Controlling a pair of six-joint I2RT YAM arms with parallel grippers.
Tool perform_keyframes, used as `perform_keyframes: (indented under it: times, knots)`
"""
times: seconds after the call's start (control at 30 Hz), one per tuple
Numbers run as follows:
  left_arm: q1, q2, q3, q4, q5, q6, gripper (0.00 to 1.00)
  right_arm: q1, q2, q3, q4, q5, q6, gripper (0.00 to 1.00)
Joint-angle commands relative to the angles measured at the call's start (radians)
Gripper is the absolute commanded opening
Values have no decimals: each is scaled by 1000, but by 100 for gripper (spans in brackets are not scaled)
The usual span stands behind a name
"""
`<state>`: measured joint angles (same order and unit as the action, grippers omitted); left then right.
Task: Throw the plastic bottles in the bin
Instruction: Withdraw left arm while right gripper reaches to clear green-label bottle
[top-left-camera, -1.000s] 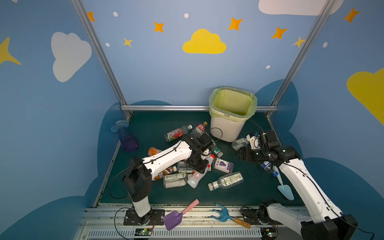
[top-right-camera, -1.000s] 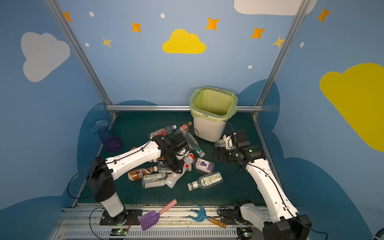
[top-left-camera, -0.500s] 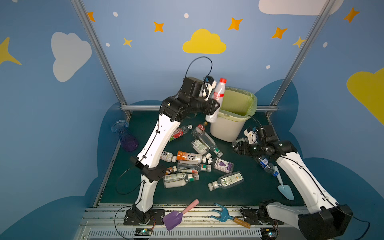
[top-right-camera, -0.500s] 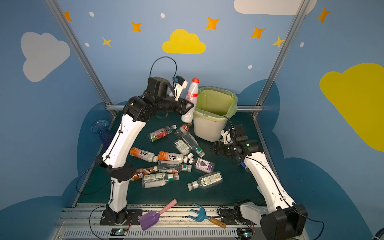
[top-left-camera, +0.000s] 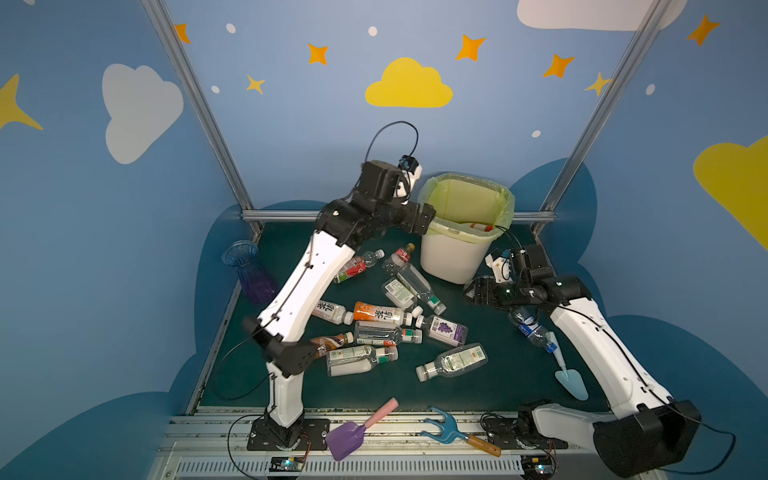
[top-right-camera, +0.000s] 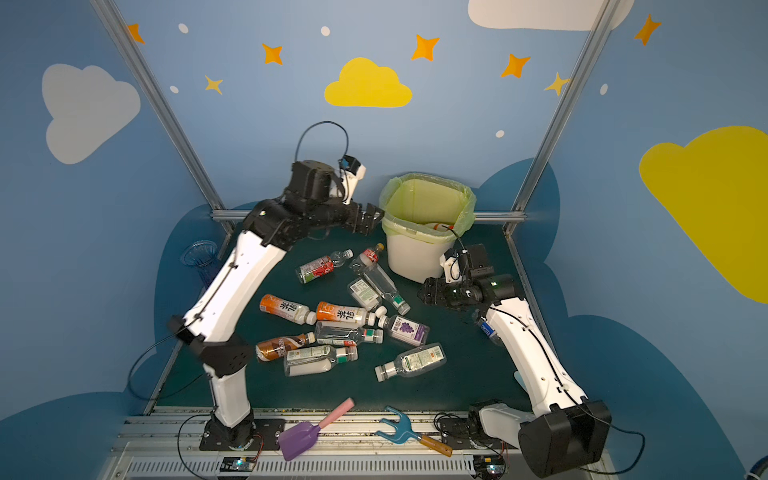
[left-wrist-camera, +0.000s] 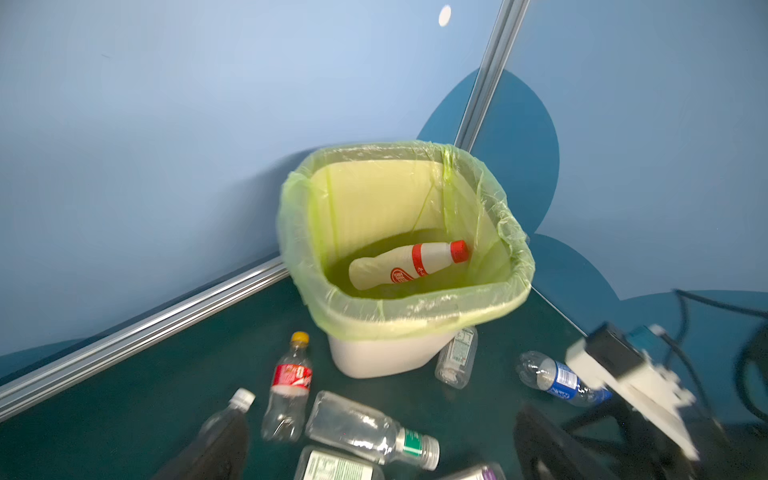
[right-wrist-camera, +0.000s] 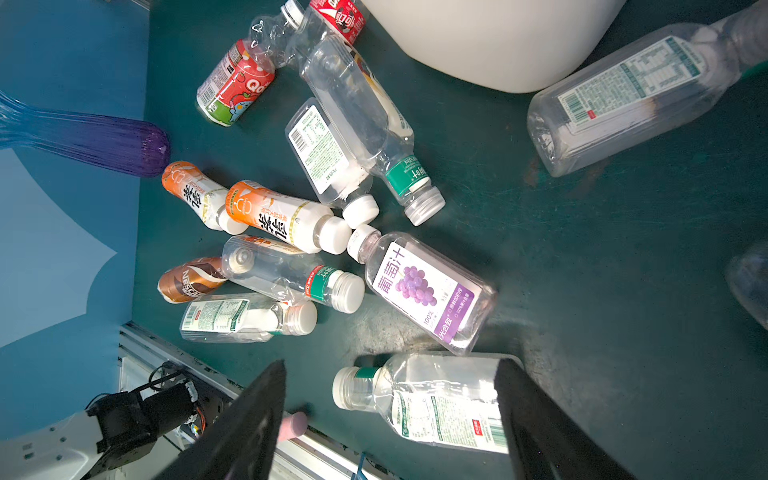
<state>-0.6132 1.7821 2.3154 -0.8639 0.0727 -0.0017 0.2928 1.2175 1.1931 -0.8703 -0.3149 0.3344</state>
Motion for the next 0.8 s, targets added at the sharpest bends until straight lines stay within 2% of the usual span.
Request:
perform_keyframes:
  times: [0.0, 0.07, 0.17, 0.37, 0.43, 0.63, 0.77]
  knots:
    - [37, -140, -154, -20, -61, -72, 100, 29, -12, -3, 10, 2, -31, 80]
    - [81, -181, -256, -91, -13, -136, 100, 67, -7, -4, 17, 14, -62, 80]
    - [118, -226, -402, -177, -17, -189, 100, 137, 3, -4, 30, 29, -108, 80]
    - [153, -310, -661, -199, -20, -272, 100, 283, 29, -5, 74, 1, -186, 80]
    - [163, -341, -734, -173, -18, -323, 100, 353, 36, -13, 105, -13, -222, 78]
    - [210, -465, -919, 25, 83, -489, 100, 563, 76, -51, 239, -10, -328, 77]
    - [244, -548, -999, 85, 70, -556, 100, 661, 160, -28, 283, -10, -387, 78]
